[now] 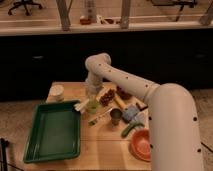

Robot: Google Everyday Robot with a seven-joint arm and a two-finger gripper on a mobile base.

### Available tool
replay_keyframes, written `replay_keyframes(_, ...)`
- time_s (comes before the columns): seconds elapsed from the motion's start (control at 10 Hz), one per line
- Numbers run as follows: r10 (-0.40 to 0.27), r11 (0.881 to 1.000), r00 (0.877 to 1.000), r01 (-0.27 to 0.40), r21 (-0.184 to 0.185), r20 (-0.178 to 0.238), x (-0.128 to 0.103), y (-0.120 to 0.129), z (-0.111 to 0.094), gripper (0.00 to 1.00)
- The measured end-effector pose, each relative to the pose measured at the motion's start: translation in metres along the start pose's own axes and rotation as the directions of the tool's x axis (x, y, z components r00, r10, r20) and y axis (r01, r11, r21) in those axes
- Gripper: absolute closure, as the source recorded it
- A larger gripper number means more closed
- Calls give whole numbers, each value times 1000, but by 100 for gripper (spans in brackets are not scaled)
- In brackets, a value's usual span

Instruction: Place brush in plastic cup

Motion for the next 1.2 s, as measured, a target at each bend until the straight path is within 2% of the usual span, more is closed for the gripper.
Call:
replay_keyframes(0.1, 0, 1000, 1000, 0, -4, 5, -1, 0, 2, 27)
replay_keyframes(0.2, 2, 1000, 1000, -2, -6, 9, -1, 1, 3, 21)
replay_keyframes(1.2, 3, 1000, 1000, -3, 0, 26, -3, 5, 7, 20)
